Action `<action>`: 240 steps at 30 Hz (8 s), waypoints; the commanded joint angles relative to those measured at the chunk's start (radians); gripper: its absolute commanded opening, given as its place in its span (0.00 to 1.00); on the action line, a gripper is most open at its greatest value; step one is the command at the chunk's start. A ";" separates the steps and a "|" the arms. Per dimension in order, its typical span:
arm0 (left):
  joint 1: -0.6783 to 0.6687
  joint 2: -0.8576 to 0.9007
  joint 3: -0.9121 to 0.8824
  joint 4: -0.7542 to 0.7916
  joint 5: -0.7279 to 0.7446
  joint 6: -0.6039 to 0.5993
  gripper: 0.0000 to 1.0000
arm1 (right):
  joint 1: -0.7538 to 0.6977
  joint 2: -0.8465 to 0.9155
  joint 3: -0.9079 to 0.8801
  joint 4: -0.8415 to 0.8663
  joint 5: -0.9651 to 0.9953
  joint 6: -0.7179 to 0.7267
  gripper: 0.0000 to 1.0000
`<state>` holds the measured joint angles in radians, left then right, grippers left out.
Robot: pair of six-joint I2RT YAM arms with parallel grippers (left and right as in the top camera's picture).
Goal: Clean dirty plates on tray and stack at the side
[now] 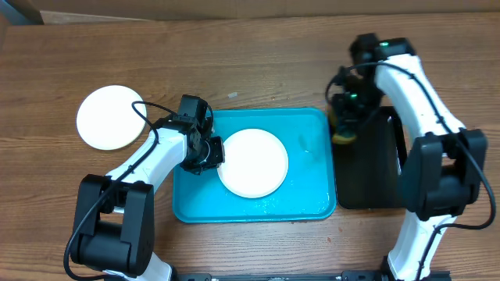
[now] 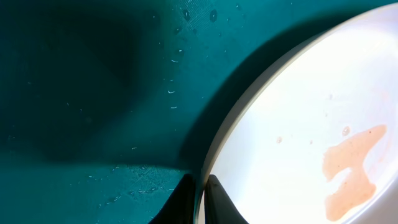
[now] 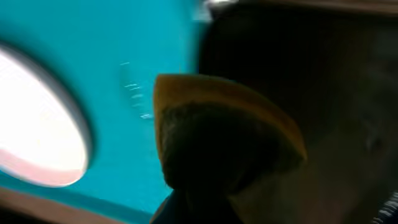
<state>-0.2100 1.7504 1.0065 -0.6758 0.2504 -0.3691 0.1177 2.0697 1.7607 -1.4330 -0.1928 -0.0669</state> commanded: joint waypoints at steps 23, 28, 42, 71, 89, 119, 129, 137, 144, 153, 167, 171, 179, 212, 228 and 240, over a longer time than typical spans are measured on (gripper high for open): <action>-0.007 -0.005 -0.005 0.016 0.002 -0.013 0.18 | -0.079 -0.014 -0.181 0.207 0.214 0.124 0.40; -0.009 -0.005 -0.005 0.009 0.002 -0.014 0.19 | -0.118 -0.014 -0.036 0.154 0.214 0.130 0.53; -0.058 -0.005 -0.043 0.027 -0.067 -0.036 0.23 | -0.394 -0.014 0.079 0.169 0.015 0.180 1.00; -0.139 -0.006 0.448 -0.121 -0.107 -0.028 0.04 | -0.422 -0.014 0.079 0.175 0.016 0.180 1.00; -0.625 -0.001 0.452 0.209 -0.573 -0.038 0.04 | -0.422 -0.014 0.079 0.175 0.015 0.180 1.00; -1.019 0.093 0.452 0.772 -1.264 1.055 0.04 | -0.422 -0.014 0.079 0.175 0.015 0.180 1.00; -1.008 0.093 0.452 0.763 -1.311 0.847 0.04 | -0.422 -0.014 0.079 0.175 0.015 0.180 1.00; -0.913 0.093 0.452 0.331 -1.055 0.262 0.04 | -0.422 -0.014 0.079 0.175 0.015 0.180 1.00; -0.663 0.084 0.454 0.181 -0.534 -0.093 0.04 | -0.422 -0.014 0.079 0.175 0.015 0.180 1.00; -0.162 0.084 0.453 0.074 -0.009 -0.222 0.04 | -0.422 -0.014 0.079 0.175 0.015 0.180 1.00; 0.600 0.084 0.453 -0.185 0.001 -0.208 0.04 | -0.422 -0.014 0.079 0.175 0.015 0.180 1.00; 0.768 0.084 0.452 -0.189 -0.053 -0.199 0.04 | -0.422 -0.014 0.079 0.175 0.015 0.180 1.00; 0.844 0.089 0.428 -0.175 -0.200 -0.199 0.04 | -0.422 -0.014 0.079 0.175 0.015 0.180 1.00; 0.771 0.219 0.419 -0.055 -0.228 -0.187 0.04 | -0.422 -0.014 0.079 0.175 0.015 0.180 1.00; 0.745 0.203 0.489 -0.091 0.558 0.189 0.77 | -0.422 -0.014 0.079 0.175 0.015 0.180 1.00; 0.552 0.202 0.488 -0.207 0.418 0.336 1.00 | -0.422 -0.014 0.079 0.175 0.015 0.180 1.00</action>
<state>0.3866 1.9697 1.4746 -0.8734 0.7635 -0.0864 -0.3012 2.0693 1.8393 -1.2598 -0.1761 0.1081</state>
